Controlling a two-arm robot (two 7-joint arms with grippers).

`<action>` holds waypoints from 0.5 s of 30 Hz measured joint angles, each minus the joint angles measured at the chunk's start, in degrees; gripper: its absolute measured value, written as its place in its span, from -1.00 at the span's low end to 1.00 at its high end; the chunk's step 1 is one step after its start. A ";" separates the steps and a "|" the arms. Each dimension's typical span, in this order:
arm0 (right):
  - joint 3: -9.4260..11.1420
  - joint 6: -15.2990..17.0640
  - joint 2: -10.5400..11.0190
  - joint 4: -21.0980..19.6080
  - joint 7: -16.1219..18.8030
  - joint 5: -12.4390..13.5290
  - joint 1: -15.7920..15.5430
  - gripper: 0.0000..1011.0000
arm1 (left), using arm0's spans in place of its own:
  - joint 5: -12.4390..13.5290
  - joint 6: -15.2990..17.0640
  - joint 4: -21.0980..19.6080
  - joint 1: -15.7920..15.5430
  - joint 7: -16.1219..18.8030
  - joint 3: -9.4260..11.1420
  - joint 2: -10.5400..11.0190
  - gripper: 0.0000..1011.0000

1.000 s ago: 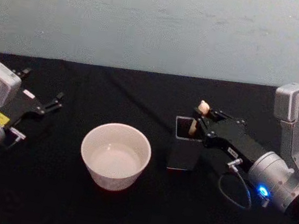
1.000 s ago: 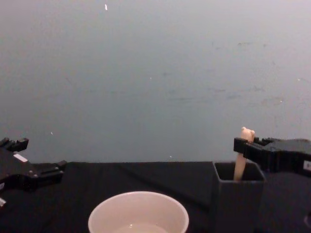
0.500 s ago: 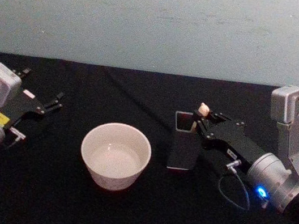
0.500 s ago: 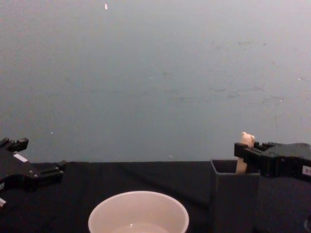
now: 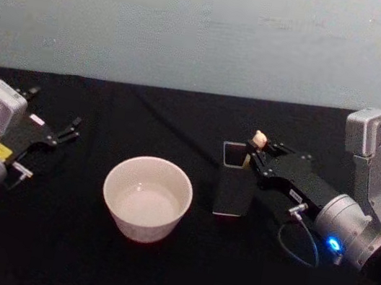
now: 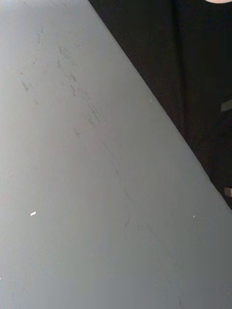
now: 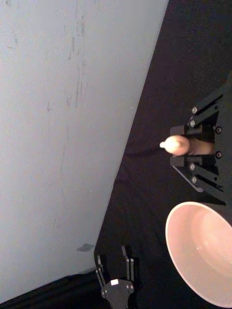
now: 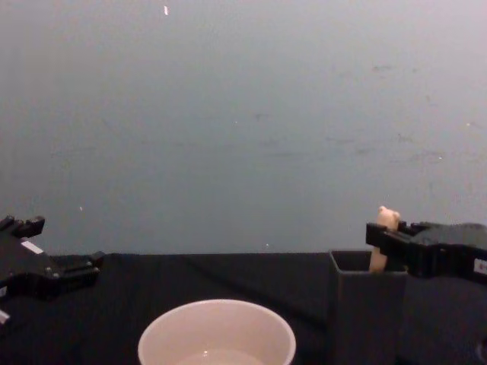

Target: Pick up the stirring spoon with one hand, stir inside the cup, then place it back in its original position.

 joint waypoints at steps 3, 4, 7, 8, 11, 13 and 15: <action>0.00 -0.01 0.01 -0.01 0.02 0.03 0.00 -0.39 | 0.00 0.00 0.00 0.00 0.00 0.00 0.00 0.98; 0.00 -0.01 0.02 -0.01 0.03 0.04 0.00 -0.28 | 0.00 0.00 0.00 0.00 0.00 0.00 0.00 0.98; 0.00 -0.03 0.03 -0.02 0.04 0.05 0.00 -0.12 | 0.00 0.00 0.00 0.00 0.00 0.00 0.00 0.98; 0.00 -0.03 0.03 -0.02 0.05 0.05 0.00 -0.05 | 0.00 0.00 0.00 0.00 0.00 0.00 0.00 0.98; 0.00 -0.04 0.04 -0.04 0.07 0.07 0.00 0.12 | 0.00 0.00 0.00 0.00 0.00 0.00 0.00 0.98; 0.00 -0.04 0.04 -0.05 0.07 0.08 0.00 0.29 | 0.00 0.00 0.00 0.00 0.00 0.00 0.00 0.98; 0.00 -0.04 0.04 -0.06 0.08 0.09 0.00 0.35 | 0.00 0.00 0.00 0.00 0.00 0.00 0.00 0.98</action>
